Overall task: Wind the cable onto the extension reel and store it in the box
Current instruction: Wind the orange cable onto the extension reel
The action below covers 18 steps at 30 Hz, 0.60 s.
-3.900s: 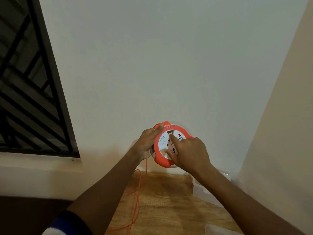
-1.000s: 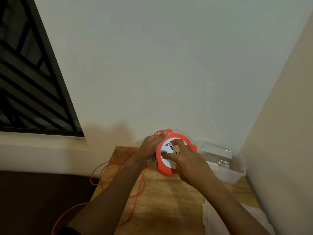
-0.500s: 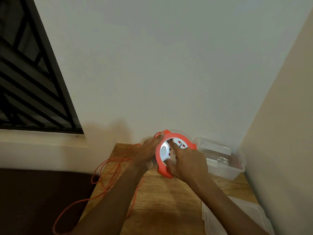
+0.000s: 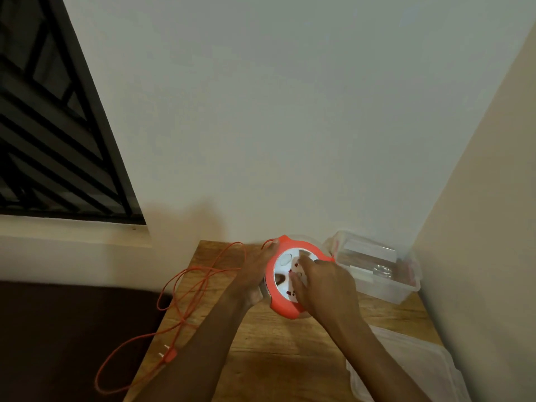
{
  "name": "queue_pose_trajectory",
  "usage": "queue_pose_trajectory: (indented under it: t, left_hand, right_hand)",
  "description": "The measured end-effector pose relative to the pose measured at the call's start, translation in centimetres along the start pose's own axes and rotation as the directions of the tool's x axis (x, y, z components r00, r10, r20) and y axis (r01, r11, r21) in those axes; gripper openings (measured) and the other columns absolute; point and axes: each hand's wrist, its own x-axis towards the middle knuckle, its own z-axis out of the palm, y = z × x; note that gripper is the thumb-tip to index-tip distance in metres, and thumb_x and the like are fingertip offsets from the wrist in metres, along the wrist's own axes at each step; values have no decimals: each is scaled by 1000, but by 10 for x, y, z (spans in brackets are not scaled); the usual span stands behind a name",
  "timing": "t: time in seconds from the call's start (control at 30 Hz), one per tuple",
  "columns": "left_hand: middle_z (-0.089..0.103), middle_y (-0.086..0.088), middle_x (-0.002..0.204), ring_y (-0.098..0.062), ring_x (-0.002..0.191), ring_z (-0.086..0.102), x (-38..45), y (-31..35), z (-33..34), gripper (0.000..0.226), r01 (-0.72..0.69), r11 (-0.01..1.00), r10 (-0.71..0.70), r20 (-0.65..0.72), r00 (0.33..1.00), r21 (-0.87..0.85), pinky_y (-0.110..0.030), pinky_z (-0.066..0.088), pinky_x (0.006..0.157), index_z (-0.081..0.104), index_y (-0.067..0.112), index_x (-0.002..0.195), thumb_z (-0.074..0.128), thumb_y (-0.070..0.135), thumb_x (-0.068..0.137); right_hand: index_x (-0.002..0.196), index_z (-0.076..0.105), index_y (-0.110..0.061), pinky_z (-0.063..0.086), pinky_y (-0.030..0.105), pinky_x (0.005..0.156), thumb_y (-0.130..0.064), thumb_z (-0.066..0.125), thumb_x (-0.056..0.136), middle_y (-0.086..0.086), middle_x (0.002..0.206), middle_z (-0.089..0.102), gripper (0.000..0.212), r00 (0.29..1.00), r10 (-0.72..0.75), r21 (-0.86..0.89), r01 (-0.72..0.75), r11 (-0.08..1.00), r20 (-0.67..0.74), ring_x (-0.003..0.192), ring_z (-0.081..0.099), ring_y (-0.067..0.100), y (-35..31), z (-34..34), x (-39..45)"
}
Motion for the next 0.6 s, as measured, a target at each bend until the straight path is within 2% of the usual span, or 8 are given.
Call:
queue_pose_trajectory:
  t: [0.07,0.13,0.2,0.3,0.37,0.5,0.53,0.6]
  left_hand:
    - [69,-23,114,-36,97,68,-3,2,0,64,2,999,-3,6,1000,45,-45,59,82,58,-1,134,65,49,94]
    - [71,-21,110,-34,94,70,-4,3,-2,62,6,998,-8,23,1000,64,-44,60,78,63,2,130,65,51,92]
    - [74,-20,108,-34,94,73,-3,3,-6,52,-4,999,3,31,1000,51,-45,62,78,70,7,122,63,51,95]
    - [74,-21,108,-35,95,73,-1,3,-9,46,-28,999,28,25,999,35,-46,61,80,71,9,118,64,49,96]
    - [75,-21,113,-34,98,74,-2,-2,-9,45,-26,999,25,24,999,32,-46,62,81,73,11,117,64,50,95]
    - [70,-26,126,-45,115,68,-3,-5,-15,58,-33,999,33,33,999,4,-58,56,97,66,5,130,63,49,92]
    - [70,-27,126,-46,114,68,-3,-3,-18,60,-25,999,24,35,999,26,-60,56,97,64,2,131,62,49,93]
    - [73,-27,119,-41,102,74,-4,0,-19,62,4,997,-7,40,999,75,-54,62,85,66,1,127,66,50,89]
  right_hand:
    - [114,66,-25,46,30,72,-31,57,85,1,108,67,31,994,-106,0,106,994,40,96,60,23,4,-6,5]
    - [126,57,-34,48,37,89,-31,60,85,2,131,52,41,975,-168,40,164,986,146,114,47,24,6,-7,7]
    - [135,44,-42,44,42,98,-33,64,83,3,142,40,56,961,-181,41,176,984,211,124,39,26,5,-6,5]
    - [140,29,-46,39,47,102,-35,66,81,4,147,35,71,965,-155,-31,166,986,211,130,33,29,-3,2,-1]
    - [141,26,-46,37,47,103,-37,68,80,5,147,35,74,964,-155,-57,171,984,218,130,32,31,-6,7,-3]
    - [136,39,-45,32,48,107,-28,70,82,8,150,29,65,931,-261,-67,286,956,254,133,23,31,0,10,-2]
    - [137,39,-46,30,50,108,-27,70,82,9,152,28,66,919,-281,-69,310,948,275,134,22,33,4,9,-1]
    - [141,33,-46,27,53,110,-31,71,83,10,151,31,71,890,-315,-114,368,923,329,135,21,37,9,9,2]
